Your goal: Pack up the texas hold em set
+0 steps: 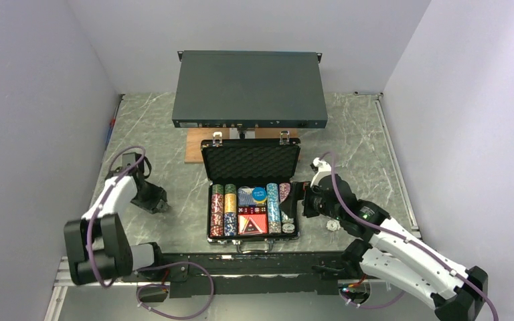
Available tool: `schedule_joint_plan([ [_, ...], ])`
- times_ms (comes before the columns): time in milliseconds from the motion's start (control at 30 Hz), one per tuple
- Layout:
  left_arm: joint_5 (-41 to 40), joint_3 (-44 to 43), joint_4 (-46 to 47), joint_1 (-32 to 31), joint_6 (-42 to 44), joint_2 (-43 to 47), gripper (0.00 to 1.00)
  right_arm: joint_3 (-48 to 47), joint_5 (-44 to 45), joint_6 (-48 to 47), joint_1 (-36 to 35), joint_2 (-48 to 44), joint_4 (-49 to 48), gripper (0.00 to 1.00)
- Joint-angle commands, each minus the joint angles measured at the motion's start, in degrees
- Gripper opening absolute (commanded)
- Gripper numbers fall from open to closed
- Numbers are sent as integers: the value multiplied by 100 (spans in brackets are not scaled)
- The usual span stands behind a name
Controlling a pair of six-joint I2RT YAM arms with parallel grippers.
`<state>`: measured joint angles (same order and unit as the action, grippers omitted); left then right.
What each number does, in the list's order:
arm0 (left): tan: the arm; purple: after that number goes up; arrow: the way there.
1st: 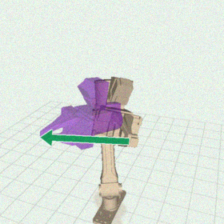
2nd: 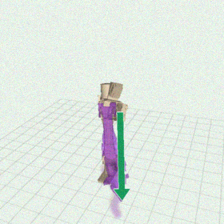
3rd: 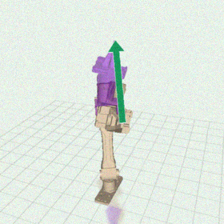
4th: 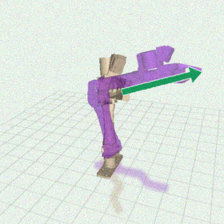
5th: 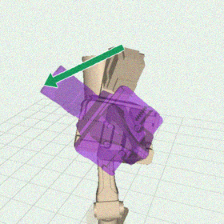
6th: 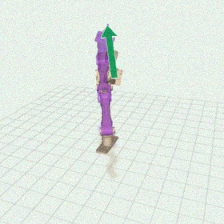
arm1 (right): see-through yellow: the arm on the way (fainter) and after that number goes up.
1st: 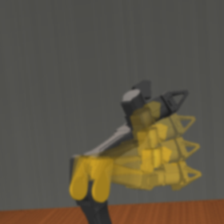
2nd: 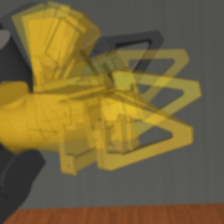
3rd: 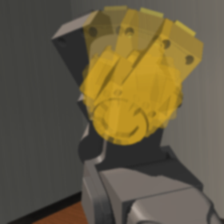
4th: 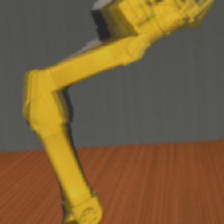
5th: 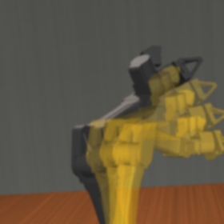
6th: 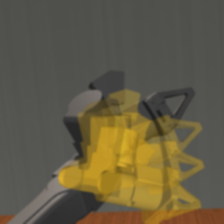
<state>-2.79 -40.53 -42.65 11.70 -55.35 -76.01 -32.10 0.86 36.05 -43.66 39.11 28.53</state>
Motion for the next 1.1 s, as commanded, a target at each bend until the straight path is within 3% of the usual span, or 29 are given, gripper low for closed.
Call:
schedule_joint_plan([
  [0, 522, 429, -119, -350, -164, 1002, 26, -37, -528, -165, 14, 213, -700, 100],
  [200, 812, 688, -665, -633, -491, 2691, 27, 172, -1034, 260, -125, 777, -1648, 94],
  [367, 1154, 534, -995, -663, -487, 3479, 33, 11, -712, 462, -768, 1410, -2182, 94],
  [533, 399, 419, -1254, -637, -81, 3332, 62, -232, -388, 550, -1157, 1680, -2256, 95],
  [633, 130, 455, -1438, -595, -94, 3075, 74, -149, -352, 531, -1205, 1645, -2278, 96],
  [900, -1081, 677, -1813, -52, -576, 3013, 92, -51, -156, 21, -1206, 1291, -1742, 100],
  [1067, -1298, 484, -1801, 468, -738, 2091, 99, -66, -150, -205, -1198, 1132, -1597, 100],
])
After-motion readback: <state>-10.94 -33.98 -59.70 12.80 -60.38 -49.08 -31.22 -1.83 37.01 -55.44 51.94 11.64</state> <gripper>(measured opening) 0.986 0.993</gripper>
